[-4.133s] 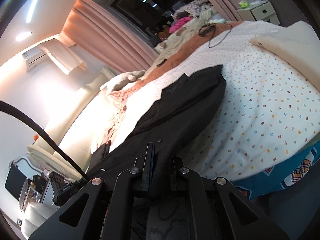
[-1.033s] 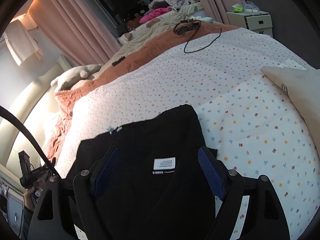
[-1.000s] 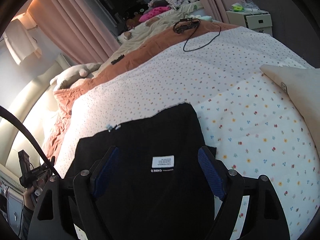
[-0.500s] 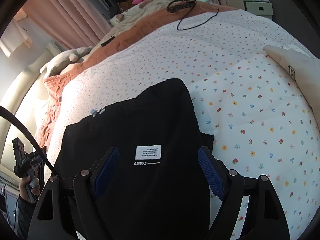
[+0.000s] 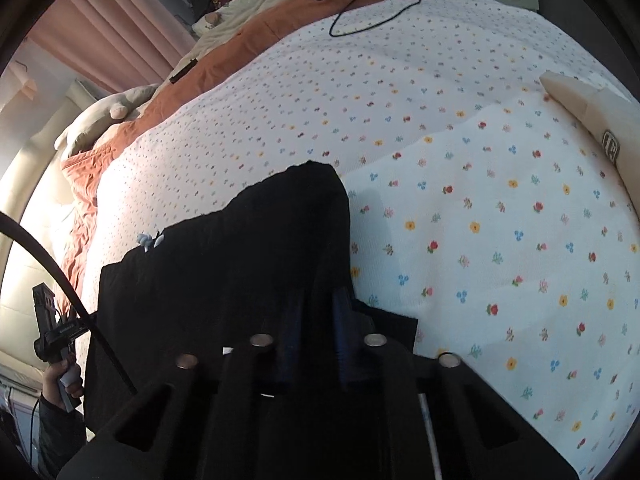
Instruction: Fold large clothes
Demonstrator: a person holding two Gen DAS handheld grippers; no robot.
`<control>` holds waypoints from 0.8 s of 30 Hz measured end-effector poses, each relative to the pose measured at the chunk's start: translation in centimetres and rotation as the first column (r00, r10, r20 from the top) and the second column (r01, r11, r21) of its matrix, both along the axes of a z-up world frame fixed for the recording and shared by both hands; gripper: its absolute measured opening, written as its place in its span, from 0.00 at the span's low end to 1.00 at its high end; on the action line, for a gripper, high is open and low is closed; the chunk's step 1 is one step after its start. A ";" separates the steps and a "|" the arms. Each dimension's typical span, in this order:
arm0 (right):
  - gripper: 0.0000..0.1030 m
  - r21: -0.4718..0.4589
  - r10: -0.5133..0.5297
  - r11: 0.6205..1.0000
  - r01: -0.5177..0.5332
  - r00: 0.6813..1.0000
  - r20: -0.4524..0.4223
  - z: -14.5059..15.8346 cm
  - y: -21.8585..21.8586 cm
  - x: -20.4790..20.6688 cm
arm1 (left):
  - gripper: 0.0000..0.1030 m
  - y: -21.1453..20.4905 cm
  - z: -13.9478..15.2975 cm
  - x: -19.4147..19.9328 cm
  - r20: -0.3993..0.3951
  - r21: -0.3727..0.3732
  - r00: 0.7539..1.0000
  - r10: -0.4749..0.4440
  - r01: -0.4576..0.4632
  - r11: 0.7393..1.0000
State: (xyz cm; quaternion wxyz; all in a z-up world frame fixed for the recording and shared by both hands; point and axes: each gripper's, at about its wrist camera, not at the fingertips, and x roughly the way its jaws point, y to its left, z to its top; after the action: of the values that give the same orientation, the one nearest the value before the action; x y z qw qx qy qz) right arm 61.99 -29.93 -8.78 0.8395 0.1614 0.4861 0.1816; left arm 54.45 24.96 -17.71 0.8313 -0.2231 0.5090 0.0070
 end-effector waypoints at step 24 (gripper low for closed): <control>0.01 0.020 0.026 0.999 -0.026 0.999 -0.022 -1.2 2.5 3.4 | 0.05 3.0 0.6 -3.6 -0.003 0.016 0.996 0.093 -0.093 0.996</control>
State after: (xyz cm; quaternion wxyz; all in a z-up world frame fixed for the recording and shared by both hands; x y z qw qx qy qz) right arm 65.38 -27.40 -9.98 0.8299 0.1654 0.4958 0.1953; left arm 50.84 27.98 -17.07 0.8309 -0.2398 0.4997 0.0500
